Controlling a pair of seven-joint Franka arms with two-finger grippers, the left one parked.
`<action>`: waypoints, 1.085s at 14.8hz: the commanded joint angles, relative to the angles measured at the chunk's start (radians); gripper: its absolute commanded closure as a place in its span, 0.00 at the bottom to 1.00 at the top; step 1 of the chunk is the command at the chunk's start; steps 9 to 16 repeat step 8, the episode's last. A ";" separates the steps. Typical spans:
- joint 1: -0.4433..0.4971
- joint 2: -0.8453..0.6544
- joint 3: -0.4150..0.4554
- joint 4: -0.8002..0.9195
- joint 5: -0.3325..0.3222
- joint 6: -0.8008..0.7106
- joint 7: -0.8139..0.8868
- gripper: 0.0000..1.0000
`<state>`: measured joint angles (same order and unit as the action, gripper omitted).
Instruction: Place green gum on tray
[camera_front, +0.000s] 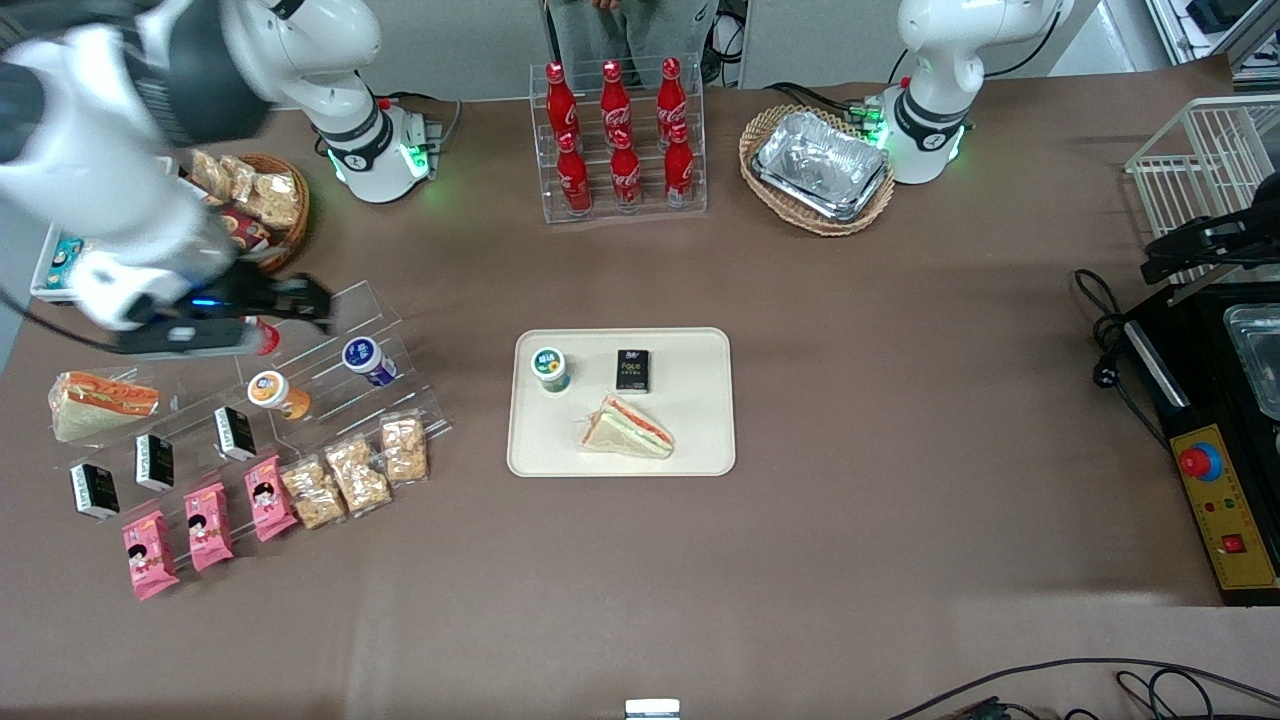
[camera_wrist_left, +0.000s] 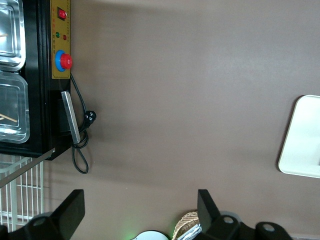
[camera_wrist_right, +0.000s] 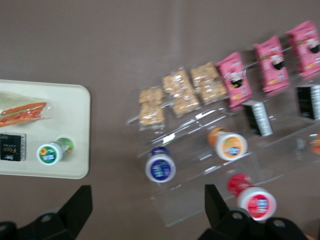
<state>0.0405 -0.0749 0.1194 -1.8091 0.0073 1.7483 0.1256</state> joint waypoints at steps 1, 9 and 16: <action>-0.001 0.032 -0.121 0.134 0.022 -0.070 -0.084 0.00; -0.002 0.067 -0.213 0.180 0.005 -0.081 -0.095 0.00; -0.002 0.067 -0.213 0.180 0.005 -0.081 -0.095 0.00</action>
